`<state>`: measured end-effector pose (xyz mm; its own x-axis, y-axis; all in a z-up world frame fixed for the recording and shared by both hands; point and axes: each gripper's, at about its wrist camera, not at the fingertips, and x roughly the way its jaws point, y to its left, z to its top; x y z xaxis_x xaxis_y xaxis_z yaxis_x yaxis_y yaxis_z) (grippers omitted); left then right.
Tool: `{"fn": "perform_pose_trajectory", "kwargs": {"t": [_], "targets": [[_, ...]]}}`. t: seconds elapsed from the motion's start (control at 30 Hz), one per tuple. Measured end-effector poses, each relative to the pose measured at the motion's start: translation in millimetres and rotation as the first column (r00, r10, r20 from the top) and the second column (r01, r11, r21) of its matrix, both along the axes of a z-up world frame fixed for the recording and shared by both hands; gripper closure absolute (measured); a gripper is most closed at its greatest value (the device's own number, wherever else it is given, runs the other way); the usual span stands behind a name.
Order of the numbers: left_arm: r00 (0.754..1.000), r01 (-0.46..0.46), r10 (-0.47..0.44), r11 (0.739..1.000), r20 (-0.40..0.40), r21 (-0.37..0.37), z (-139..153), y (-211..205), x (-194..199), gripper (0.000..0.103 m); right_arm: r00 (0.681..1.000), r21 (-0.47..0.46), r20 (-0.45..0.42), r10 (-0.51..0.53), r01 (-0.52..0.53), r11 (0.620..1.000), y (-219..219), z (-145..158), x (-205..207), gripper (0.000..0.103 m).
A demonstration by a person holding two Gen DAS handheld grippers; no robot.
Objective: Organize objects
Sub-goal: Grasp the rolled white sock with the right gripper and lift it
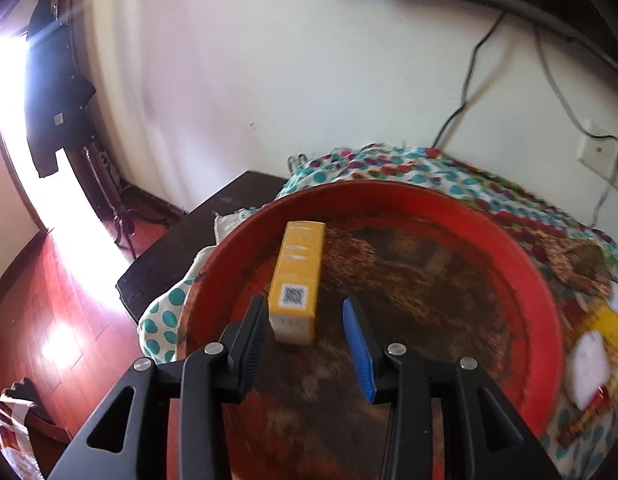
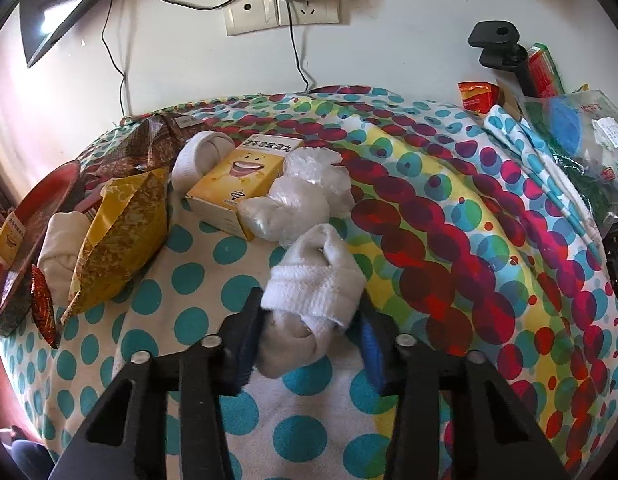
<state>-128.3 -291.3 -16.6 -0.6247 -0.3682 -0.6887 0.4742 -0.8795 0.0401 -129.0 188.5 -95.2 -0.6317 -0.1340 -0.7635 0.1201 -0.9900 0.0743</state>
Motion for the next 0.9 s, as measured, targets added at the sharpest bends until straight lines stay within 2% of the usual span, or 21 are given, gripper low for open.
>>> {"fn": "perform_pose_trajectory", "kwargs": {"t": [0.23, 0.37, 0.47, 0.6, 0.7, 0.8, 0.9], "targets": [[0.998, 0.049, -0.048, 0.998, -0.044, 0.025, 2.5, 29.7, 50.9, 0.063, 0.999, 0.032, -0.033, 0.020, -0.019, 0.999, -5.8, 3.1, 6.1, 0.073], [0.997, 0.065, -0.064, 0.998, -0.037, 0.026, -4.1, 47.0, 75.1, 0.063, 0.998, 0.050, -0.052, 0.038, -0.036, 0.998, -9.4, 7.0, 10.1, 0.073], [0.994, 0.091, -0.088, 0.995, -0.063, 0.048, -6.4, 60.7, 91.3, 0.063, 0.997, 0.065, -0.068, 0.049, -0.044, 0.997, -12.6, 12.3, 14.2, 0.074], [0.991, 0.121, -0.119, 0.992, -0.061, 0.032, -9.6, 79.8, 100.8, 0.063, 0.995, 0.098, -0.074, 0.073, -0.066, 0.993, -22.0, 18.4, 21.1, 0.074], [0.989, 0.133, -0.127, 0.988, -0.077, 0.083, -15.7, 85.4, 105.4, 0.063, 0.993, 0.120, -0.081, 0.088, -0.078, 0.990, -30.0, 23.0, 25.3, 0.074], [0.987, 0.152, -0.147, 0.986, -0.069, 0.069, -20.2, 93.5, 106.6, 0.063, 0.990, 0.143, -0.087, 0.109, -0.096, 0.985, -39.5, 27.6, 28.7, 0.074], [0.986, 0.149, -0.142, 0.984, -0.083, 0.097, -22.2, 93.1, 111.9, 0.063, 0.987, 0.166, -0.094, 0.134, -0.117, 0.979, -51.7, 32.9, 33.8, 0.074]]}}
